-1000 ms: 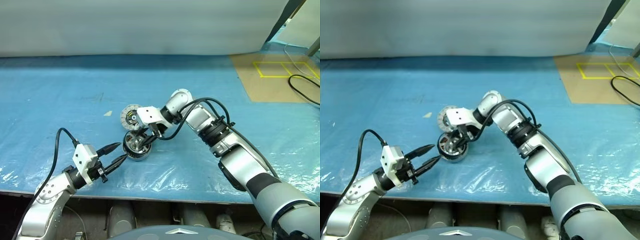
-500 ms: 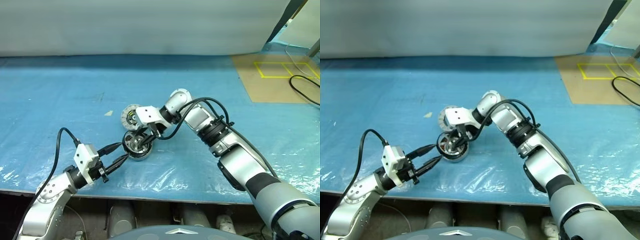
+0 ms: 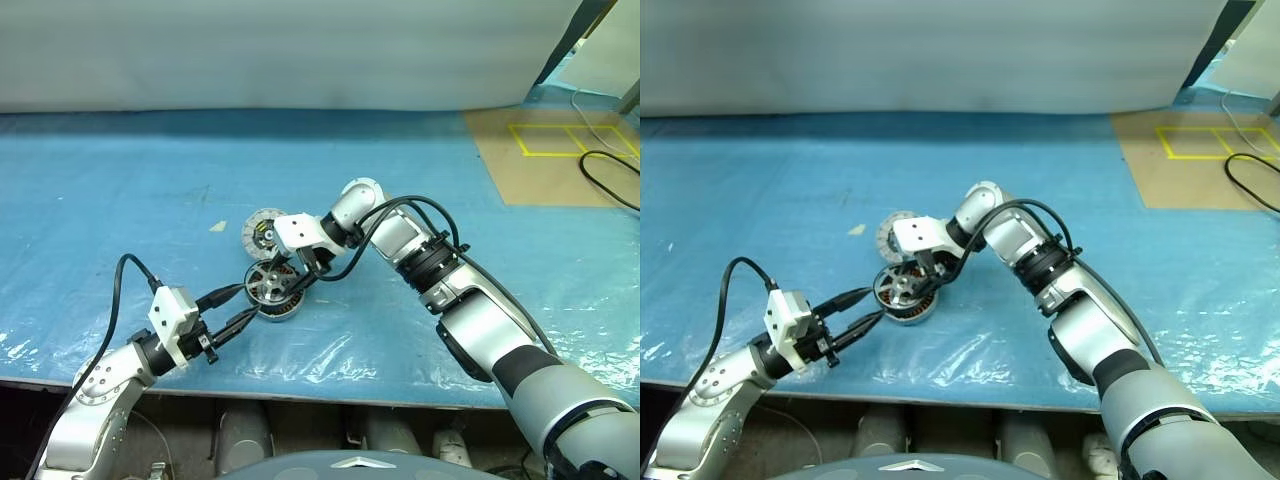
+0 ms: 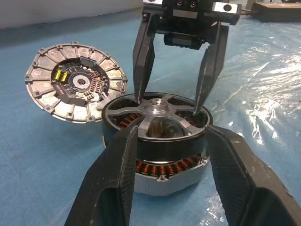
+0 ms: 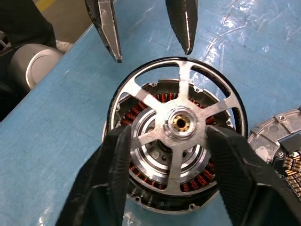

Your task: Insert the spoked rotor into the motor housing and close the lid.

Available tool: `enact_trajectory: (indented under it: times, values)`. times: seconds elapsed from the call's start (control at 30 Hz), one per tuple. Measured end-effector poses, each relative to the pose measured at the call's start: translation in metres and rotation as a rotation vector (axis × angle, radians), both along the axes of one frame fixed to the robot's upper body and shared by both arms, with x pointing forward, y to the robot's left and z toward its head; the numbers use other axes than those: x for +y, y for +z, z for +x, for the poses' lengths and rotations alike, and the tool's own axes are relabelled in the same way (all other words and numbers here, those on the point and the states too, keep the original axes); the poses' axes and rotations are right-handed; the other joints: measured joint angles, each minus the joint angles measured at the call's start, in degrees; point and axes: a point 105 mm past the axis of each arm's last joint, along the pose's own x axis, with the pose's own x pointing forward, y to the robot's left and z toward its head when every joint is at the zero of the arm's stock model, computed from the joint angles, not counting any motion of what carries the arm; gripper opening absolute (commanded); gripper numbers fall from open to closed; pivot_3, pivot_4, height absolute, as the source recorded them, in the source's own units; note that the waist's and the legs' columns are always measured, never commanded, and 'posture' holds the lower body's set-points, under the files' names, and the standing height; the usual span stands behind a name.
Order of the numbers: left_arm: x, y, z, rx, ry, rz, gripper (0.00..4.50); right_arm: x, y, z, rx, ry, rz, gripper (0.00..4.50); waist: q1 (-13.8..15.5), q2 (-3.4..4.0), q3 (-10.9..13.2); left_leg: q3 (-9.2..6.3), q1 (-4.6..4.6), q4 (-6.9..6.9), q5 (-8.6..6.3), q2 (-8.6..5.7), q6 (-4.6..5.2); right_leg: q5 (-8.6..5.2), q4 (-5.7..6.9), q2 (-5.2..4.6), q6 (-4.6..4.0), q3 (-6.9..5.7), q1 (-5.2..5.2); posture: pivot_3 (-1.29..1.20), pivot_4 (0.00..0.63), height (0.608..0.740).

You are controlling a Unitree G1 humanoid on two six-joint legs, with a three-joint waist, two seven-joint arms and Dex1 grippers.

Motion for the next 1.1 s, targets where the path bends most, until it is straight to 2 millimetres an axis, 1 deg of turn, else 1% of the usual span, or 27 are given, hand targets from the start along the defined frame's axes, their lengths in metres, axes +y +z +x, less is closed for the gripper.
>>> enact_trajectory:
  times: [0.27, 0.53, 0.6, 0.73, 0.83, 0.87, 0.9, 0.93, 1.03, 1.1]
  values:
    - [0.0, 0.0, 0.001, 0.0, 0.0, 0.0, 2.38, 0.0, 0.001, -0.001, 0.001, 0.005, 0.002, 2.55, 0.0, 0.0, 0.0, 0.0, 0.0, 0.0, 0.0, 0.0, 0.0, 0.0, 0.0, 0.0, 0.0, 0.0, 0.0, 0.0, 0.15, 0.74]
    - [0.001, -0.001, 0.001, 0.002, -0.001, 0.0, 2.38, 0.005, 0.006, -0.003, 0.002, 0.01, 0.028, 2.55, 0.0, 0.0, 0.0, 0.0, 0.01, 0.0, 0.0, 0.0, 0.0, 0.0, 0.0, 0.0, 0.0, 0.0, 0.0, 0.0, 0.15, 0.74]
    - [0.001, -0.001, 0.002, 0.003, -0.003, 0.0, 2.38, 0.008, 0.012, -0.002, -0.007, 0.007, 0.035, 2.55, 0.0, 0.0, 0.0, 0.0, 0.01, 0.0, 0.0, 0.01, 0.0, 0.0, 0.01, 0.0, 0.0, 0.0, 0.0, 0.0, 0.15, 0.74]
    - [0.001, -0.001, 0.003, -0.002, -0.003, -0.004, 2.38, 0.013, 0.035, 0.001, -0.015, -0.04, 0.123, 2.55, 0.0, 0.0, 0.0, 0.0, 0.0, 0.0, 0.0, 0.0, 0.0, 0.0, 0.0, 0.0, 0.0, 0.0, 0.0, 0.0, 0.15, 0.74]
    - [0.001, -0.001, 0.003, -0.004, -0.002, -0.007, 2.38, 0.012, 0.045, 0.001, -0.002, -0.09, 0.179, 1.94, 0.1, -0.01, 0.0, 0.0, 0.0, -0.01, 0.02, 0.0, -0.04, 0.0, -0.01, 0.0, 0.01, 0.0, 0.0, 0.0, 0.15, 0.74]
    - [0.001, -0.001, 0.003, -0.005, -0.001, -0.01, 2.38, 0.009, 0.045, -0.001, 0.016, -0.114, 0.207, 1.61, 0.3, -0.03, 0.0, -0.01, 0.0, -0.01, 0.03, -0.01, -0.06, 0.0, -0.02, 0.0, 0.01, 0.0, 0.02, 0.0, 0.15, 0.74]
    - [0.001, -0.001, 0.003, -0.003, 0.002, -0.01, 2.38, 0.007, 0.043, -0.002, 0.035, -0.131, 0.217, 1.3, 0.3, -0.04, 0.0, -0.01, 0.01, -0.01, 0.03, -0.01, -0.07, 0.0, -0.02, 0.0, 0.01, 0.0, 0.04, 0.0, 0.15, 0.74]
    - [0.002, -0.002, 0.002, 0.0, 0.005, -0.01, 2.38, 0.005, 0.04, -0.004, 0.08, -0.165, 0.24, 0.94, 0.3, -0.04, 0.0, -0.01, 0.02, -0.01, 0.05, -0.02, -0.09, 0.01, -0.03, 0.0, 0.02, 0.0, 0.05, 0.0, 0.15, 0.74]
    - [0.007, -0.003, 0.0, 0.007, 0.02, -0.007, 2.38, 0.001, 0.031, -0.006, 0.21, -0.263, 0.294, 0.02, 0.1, -0.04, 0.0, -0.01, 0.08, -0.01, 0.04, 0.0, -0.09, 0.01, 0.0, 0.01, 0.02, 0.01, 0.05, 0.0, 0.15, 0.74]
    - [0.01, -0.001, 0.001, 0.002, 0.024, -0.007, 2.38, 0.001, 0.031, -0.005, 0.254, -0.302, 0.335, 0.02, 0.0, -0.03, 0.0, -0.01, 0.16, -0.03, 0.03, 0.01, -0.09, 0.01, 0.03, 0.03, 0.02, 0.01, 0.07, 0.0, 0.15, 0.74]
